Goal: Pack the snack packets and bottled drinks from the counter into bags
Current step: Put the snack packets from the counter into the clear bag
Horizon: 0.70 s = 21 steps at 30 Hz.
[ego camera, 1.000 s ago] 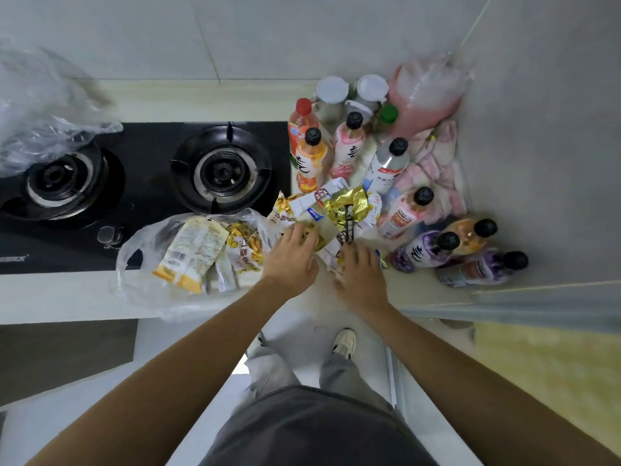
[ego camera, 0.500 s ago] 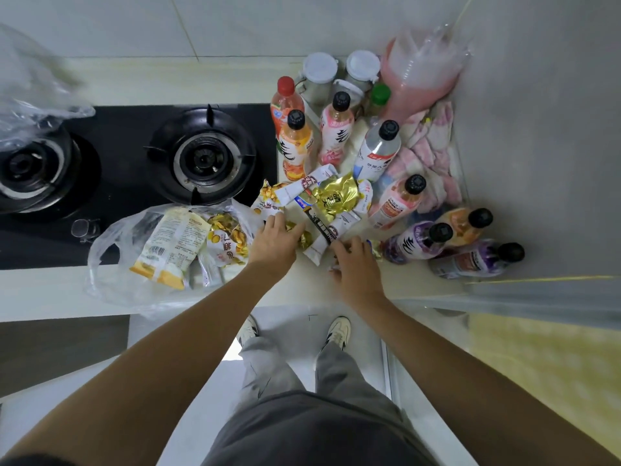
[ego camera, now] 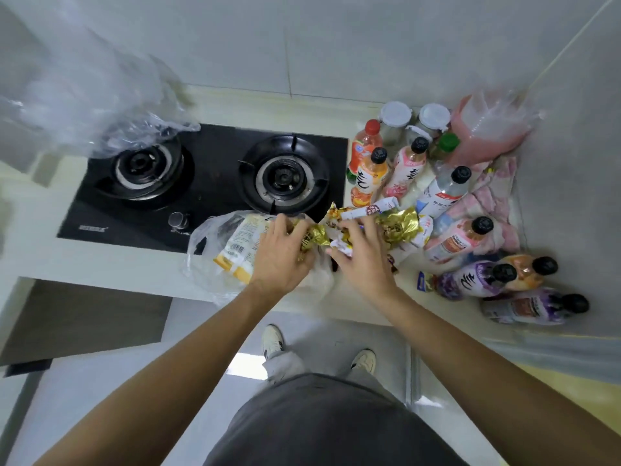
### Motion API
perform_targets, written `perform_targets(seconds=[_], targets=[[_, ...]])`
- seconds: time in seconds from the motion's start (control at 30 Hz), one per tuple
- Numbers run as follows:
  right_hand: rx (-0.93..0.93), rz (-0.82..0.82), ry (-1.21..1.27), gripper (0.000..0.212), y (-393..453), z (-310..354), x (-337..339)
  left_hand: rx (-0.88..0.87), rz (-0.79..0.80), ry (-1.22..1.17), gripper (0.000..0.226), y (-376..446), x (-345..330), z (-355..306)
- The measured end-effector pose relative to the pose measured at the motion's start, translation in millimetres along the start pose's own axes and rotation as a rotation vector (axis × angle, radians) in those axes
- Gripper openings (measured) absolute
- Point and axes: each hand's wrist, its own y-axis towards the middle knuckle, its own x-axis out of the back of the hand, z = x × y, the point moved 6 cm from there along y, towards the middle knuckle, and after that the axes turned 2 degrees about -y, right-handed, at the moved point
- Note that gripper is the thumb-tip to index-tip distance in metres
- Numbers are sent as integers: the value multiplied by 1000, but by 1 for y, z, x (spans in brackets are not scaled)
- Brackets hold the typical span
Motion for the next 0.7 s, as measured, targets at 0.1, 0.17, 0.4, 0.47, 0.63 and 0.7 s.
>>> perform_targets(seconds=[0.1,0.17,0.4,0.47,0.63,0.7], targets=[[92,50,48,50,16,47,-23,136,-36,-20,46,-19,21,49],[157,88,40,54,22,75,-42,214,-19,-33,43,-28,28,80],[242,264,-119,59,32,119,-106,388,44,-118,40,-32,27,140],[236,309,-190,66,35,117,-120,374,49,-117,38,-25,23,144],[200,338,-380,83,27,102,-130,304,107,-82,43,-10,17,143],[223,330,-413,81,25,100,-132,289,114,-66,46,-10,17,143]])
